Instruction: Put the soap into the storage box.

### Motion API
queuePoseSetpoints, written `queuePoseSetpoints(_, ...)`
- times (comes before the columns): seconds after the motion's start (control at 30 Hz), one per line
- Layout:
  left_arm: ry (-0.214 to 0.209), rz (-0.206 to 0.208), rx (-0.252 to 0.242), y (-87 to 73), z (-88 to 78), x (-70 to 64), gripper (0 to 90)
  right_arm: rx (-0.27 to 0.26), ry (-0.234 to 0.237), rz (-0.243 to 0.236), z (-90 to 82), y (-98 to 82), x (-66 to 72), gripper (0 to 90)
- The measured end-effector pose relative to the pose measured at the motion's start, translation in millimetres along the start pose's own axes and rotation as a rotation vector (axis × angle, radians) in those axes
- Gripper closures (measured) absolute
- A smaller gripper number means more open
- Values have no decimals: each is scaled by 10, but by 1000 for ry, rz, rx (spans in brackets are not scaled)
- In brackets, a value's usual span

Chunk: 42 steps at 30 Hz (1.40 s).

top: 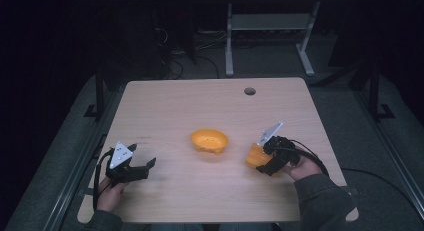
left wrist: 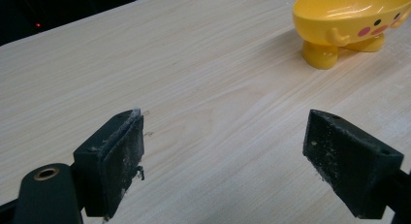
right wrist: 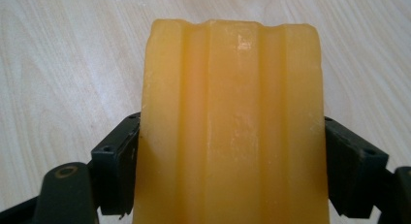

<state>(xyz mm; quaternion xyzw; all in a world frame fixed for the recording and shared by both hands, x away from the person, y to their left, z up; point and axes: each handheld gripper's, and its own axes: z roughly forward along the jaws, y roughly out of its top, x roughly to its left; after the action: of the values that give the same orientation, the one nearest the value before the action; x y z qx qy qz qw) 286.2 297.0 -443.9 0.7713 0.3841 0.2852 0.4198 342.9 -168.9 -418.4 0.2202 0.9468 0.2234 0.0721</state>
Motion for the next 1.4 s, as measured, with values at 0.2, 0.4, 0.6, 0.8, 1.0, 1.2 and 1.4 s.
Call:
queuePoseSetpoints(0.2,-2,1,0,0,-2,0,140,-13,8,-2,-12,72,-28,203)
queuePoseSetpoints(0.4,-1,-1,1,0,-1,1,140,-21,13,-12,-31,155,-53,203)
queuePoseSetpoints(0.6,-3,0,-1,0,-3,2,140,-27,11,-31,-34,263,-73,203)
queuePoseSetpoints(0.8,-3,-2,-1,-1,-6,3,140,-19,22,-42,-18,345,-84,203)
queuePoseSetpoints(1.0,-2,-3,0,-1,-7,6,140,-15,29,-53,-6,395,-98,203)
queuePoseSetpoints(1.2,-2,0,0,0,-2,-1,140,-31,48,-46,-2,433,-119,203)
queuePoseSetpoints(1.4,-4,-1,0,0,-3,0,140,-23,53,-45,29,467,-123,203)
